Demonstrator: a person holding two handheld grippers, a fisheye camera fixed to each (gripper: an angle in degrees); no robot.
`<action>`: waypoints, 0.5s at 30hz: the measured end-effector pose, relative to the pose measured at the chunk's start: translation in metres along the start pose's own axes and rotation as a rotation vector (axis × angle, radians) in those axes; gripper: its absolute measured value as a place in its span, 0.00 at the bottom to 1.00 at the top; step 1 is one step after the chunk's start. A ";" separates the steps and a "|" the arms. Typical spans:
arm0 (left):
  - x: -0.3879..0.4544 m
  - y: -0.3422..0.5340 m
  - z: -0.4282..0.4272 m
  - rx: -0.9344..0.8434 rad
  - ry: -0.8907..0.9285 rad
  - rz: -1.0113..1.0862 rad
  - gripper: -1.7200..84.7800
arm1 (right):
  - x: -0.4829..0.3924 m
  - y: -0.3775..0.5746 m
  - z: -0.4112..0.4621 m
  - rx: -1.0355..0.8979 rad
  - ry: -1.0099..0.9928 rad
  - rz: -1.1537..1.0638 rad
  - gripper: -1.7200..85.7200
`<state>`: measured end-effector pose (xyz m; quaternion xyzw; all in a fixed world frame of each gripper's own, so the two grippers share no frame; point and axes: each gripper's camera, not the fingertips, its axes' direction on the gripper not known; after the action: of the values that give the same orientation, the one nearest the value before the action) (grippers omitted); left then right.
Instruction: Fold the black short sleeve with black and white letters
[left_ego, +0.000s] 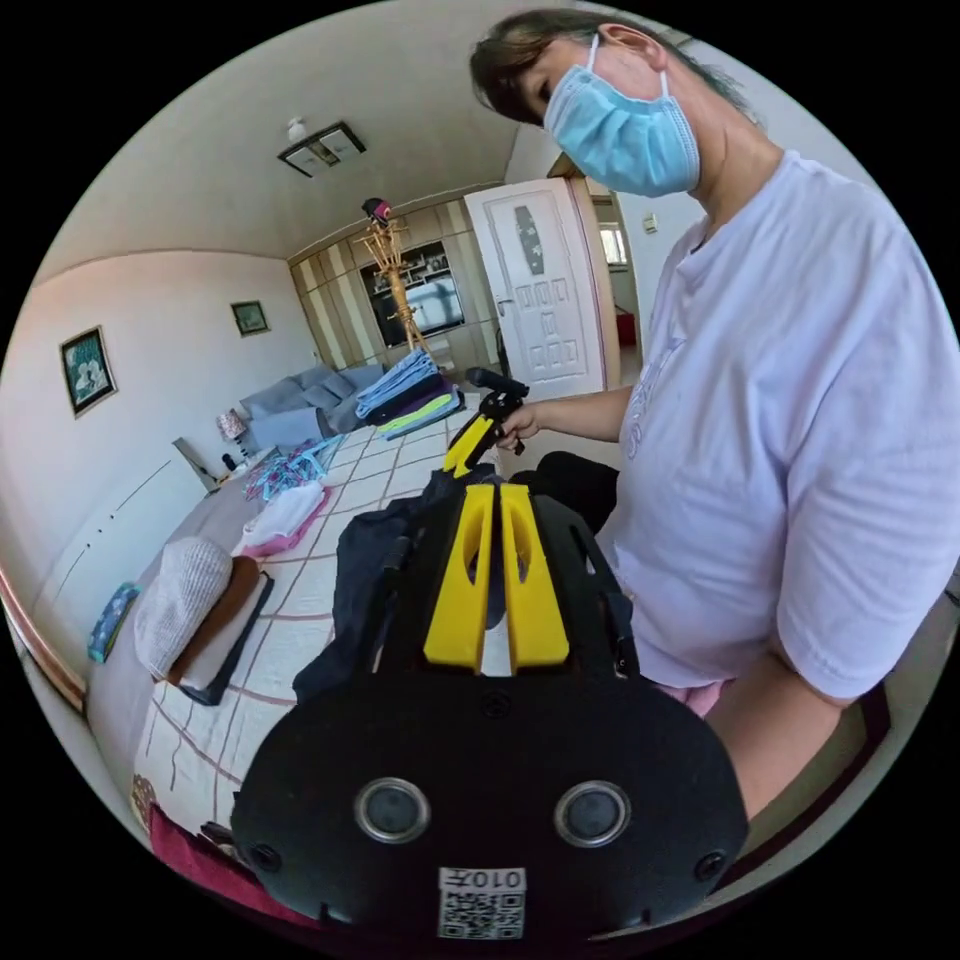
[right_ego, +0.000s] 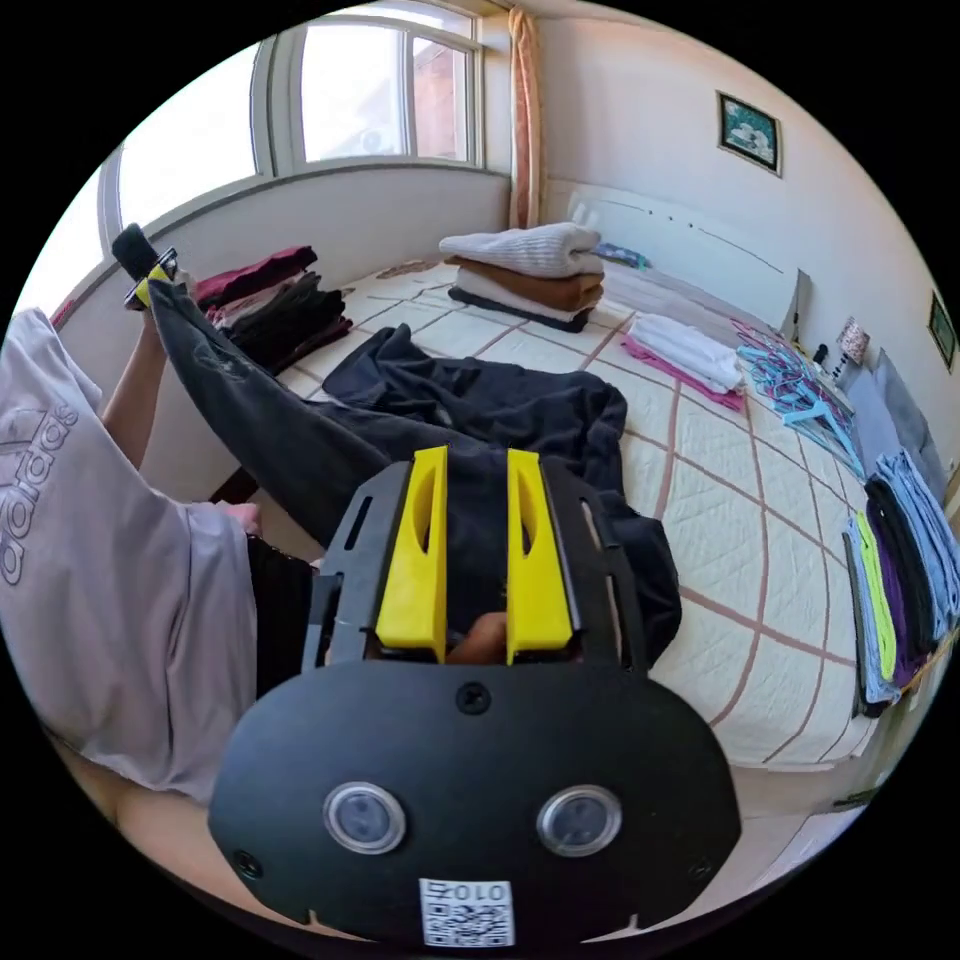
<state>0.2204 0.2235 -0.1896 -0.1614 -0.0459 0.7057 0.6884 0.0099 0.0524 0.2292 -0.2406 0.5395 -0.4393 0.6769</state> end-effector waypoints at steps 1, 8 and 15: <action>0.005 0.002 -0.001 0.000 0.012 0.016 0.02 | 0.001 -0.012 0.008 -0.035 -0.024 -0.040 0.14; 0.031 0.013 -0.033 -0.021 0.030 0.089 0.02 | 0.010 -0.055 0.052 -0.267 -0.099 -0.225 0.14; 0.025 0.023 -0.043 -0.012 -0.078 0.023 0.02 | 0.010 -0.071 0.056 -0.226 -0.006 -0.243 0.06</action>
<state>0.2106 0.2406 -0.2410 -0.1386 -0.0749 0.7191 0.6768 0.0396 -0.0001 0.2975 -0.3799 0.5506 -0.4536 0.5889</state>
